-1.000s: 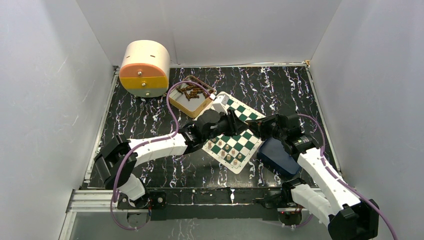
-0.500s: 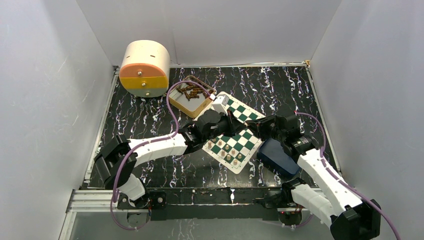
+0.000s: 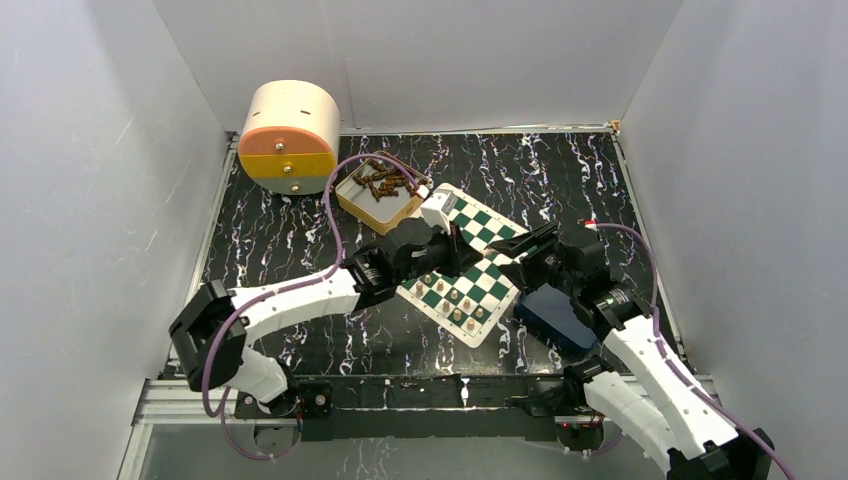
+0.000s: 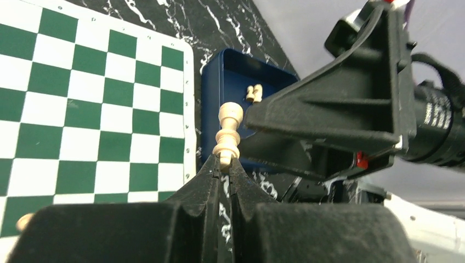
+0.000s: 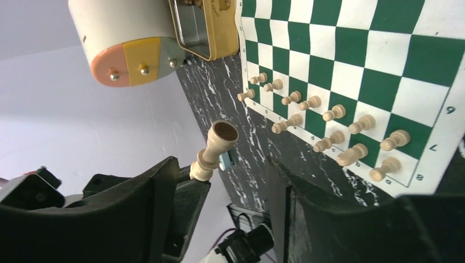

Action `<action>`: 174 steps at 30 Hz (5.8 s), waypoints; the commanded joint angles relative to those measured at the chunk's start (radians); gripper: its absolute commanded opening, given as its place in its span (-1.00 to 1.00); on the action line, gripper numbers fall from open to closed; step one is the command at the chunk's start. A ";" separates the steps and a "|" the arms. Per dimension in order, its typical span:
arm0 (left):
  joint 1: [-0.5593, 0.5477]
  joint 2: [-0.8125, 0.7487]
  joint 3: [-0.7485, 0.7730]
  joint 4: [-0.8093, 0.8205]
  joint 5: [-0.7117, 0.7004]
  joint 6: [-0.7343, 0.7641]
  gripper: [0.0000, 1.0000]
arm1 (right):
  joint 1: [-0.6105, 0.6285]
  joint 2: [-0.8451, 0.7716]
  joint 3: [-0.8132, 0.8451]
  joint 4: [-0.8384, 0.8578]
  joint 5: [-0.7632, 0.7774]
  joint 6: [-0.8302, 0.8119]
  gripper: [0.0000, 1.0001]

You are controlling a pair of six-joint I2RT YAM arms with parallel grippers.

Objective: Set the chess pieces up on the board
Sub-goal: Place the chess piece on the chessboard, then pick up the chess piece from the storage box.

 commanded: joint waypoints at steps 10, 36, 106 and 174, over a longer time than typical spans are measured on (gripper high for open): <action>-0.002 -0.189 0.240 -0.814 -0.031 0.381 -1.00 | 0.003 -0.100 0.066 -0.203 0.098 -0.277 0.97; -0.002 0.287 0.648 -1.332 -0.023 0.589 -1.00 | 0.002 -0.185 0.116 -0.322 0.226 -0.350 0.97; -0.004 0.543 0.744 -1.306 -0.096 0.632 -0.63 | 0.003 -0.196 0.133 -0.311 0.274 -0.395 0.97; 0.505 -0.524 -0.341 -0.456 0.236 0.502 0.70 | -0.594 0.377 0.070 -0.298 0.467 -0.618 0.05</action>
